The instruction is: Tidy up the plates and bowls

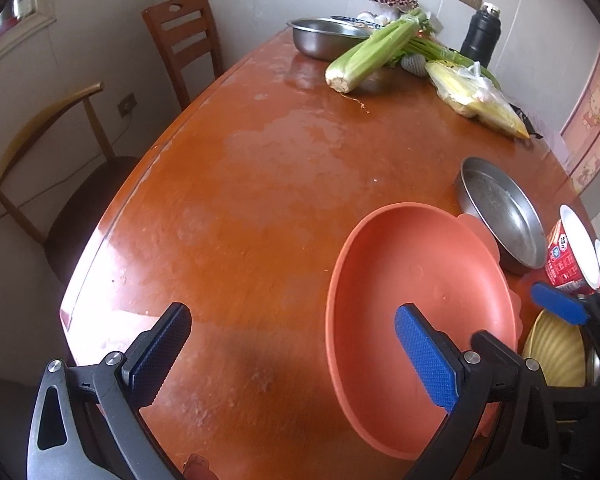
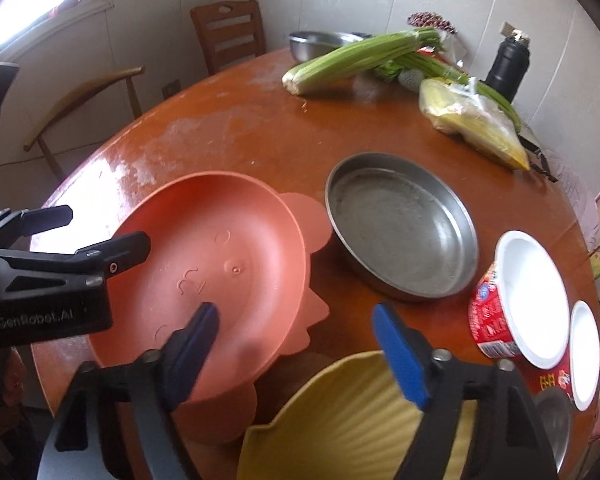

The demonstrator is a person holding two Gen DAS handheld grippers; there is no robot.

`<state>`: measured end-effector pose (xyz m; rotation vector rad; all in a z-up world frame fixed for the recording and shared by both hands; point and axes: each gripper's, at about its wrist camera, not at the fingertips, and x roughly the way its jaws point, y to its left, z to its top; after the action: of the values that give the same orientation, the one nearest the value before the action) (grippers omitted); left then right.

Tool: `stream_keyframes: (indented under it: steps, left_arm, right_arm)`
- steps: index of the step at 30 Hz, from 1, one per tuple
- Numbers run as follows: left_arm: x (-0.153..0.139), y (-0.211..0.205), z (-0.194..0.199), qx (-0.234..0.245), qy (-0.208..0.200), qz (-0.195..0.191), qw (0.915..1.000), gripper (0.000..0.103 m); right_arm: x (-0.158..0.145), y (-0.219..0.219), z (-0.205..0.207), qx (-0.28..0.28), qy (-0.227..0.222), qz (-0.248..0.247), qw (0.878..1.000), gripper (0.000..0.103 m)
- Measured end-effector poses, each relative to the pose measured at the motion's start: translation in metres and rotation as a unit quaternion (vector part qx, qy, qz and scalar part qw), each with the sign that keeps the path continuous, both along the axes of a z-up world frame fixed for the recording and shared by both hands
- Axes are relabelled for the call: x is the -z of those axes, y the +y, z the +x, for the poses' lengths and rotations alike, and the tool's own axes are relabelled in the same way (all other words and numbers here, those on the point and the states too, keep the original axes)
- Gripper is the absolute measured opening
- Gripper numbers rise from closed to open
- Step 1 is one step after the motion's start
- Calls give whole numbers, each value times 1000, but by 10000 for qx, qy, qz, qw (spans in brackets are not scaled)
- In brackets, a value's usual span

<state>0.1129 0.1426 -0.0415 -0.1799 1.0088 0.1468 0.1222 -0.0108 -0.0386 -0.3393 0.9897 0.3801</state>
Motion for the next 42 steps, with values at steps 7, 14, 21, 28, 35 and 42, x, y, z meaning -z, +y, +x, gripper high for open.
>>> stream_keyframes:
  steps: [7,14,21,28,35,42]
  left_arm:
    - [-1,-9,7,214,97,3,9997,79]
    - [6,-12,13,447,345,-211,9982,37]
    - [4,-14,17,519,350,-323,9975,28]
    - [-6,3,30,360,255,-240,9987,28]
    - [-7,15,63,364,236,-83,9990,28]
    - [5,16,89,464,299,-178,9983,35]
  right_arm:
    - [7,4,8,-51,167,62,9998,58]
    - [7,7,12,-118,249,143,9995,50]
    - [6,8,11,-138,357,256,9989,49]
    - [-3,21,11,-210,431,399,9980,49]
    - [-3,35,24,-233,496,456,9975,49]
    - [4,40,29,-187,562,471,9971,50]
